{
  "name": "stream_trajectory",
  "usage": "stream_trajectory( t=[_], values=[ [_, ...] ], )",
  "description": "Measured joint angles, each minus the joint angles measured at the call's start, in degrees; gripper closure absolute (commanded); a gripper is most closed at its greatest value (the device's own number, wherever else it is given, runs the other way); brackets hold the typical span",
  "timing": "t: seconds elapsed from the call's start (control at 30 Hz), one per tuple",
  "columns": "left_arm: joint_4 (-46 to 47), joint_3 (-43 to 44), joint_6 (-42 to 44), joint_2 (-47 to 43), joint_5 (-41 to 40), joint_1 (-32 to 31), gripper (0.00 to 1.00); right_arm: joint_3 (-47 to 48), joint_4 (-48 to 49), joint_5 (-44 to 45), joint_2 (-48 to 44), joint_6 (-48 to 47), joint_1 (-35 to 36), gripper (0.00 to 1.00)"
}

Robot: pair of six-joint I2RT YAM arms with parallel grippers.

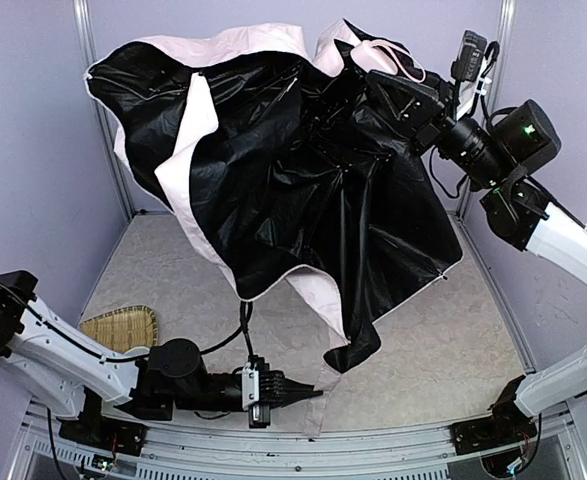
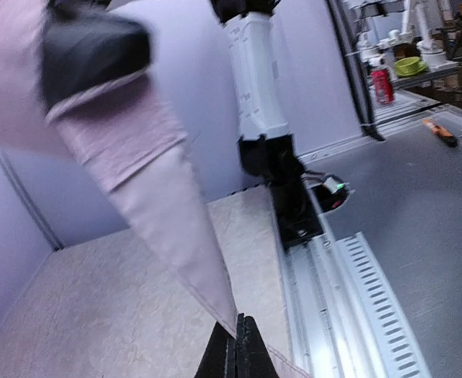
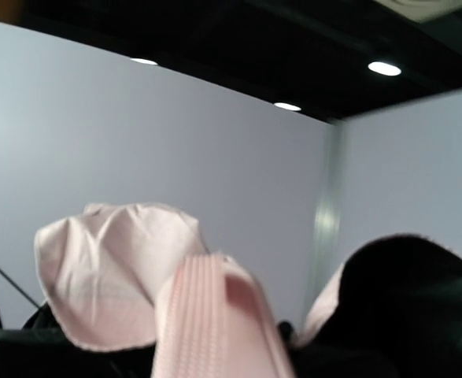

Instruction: Put away the umbrella

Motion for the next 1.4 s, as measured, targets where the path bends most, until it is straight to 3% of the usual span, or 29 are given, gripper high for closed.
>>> stream_trajectory(
  t=[0.33,0.6,0.63,0.67,0.73,0.77,0.83,0.9,1.07,1.4],
  values=[
    [9.9,7.5,-4.2,19.4,8.1,21.0,1.00,-3.1,8.7,-29.9,1.2,-1.4,4.9,1.00],
    [10.5,23.7,-8.8,28.7,17.3,30.4,1.00,-8.3,-0.2,-40.6,-6.0,-18.1,7.9,1.00],
    [10.1,25.2,-9.2,29.5,18.1,31.2,0.98,-8.9,-1.6,-40.8,-6.6,-20.4,8.4,1.00],
    [8.7,27.4,-9.7,30.5,19.3,32.3,0.86,-9.7,-3.5,-40.7,-7.5,-23.5,9.0,1.00],
    [6.6,30.0,-9.9,31.7,21.4,33.6,0.48,-11.1,-5.5,-40.2,-8.7,-26.8,9.6,1.00],
    [5.1,30.7,-10.1,31.8,22.5,34.0,0.36,-11.8,-6.4,-39.8,-9.1,-28.6,9.7,1.00],
    [3.4,30.3,-10.1,31.7,24.5,34.0,0.22,-12.6,-8.2,-38.9,-10.1,-31.4,9.9,1.00],
    [3.1,27.7,-9.7,30.9,25.6,33.5,0.17,-12.7,-10.3,-38.1,-10.8,-34.1,9.9,1.00],
    [3.3,19.4,-9.8,24.7,26.8,34.8,0.17,-12.7,-15.5,-36.3,-13.4,-40.3,9.9,1.00],
    [4.6,21.7,-13.6,17.0,22.1,47.8,0.10,-13.3,-30.6,-23.3,-15.0,-56.2,9.9,1.00]
  ],
)
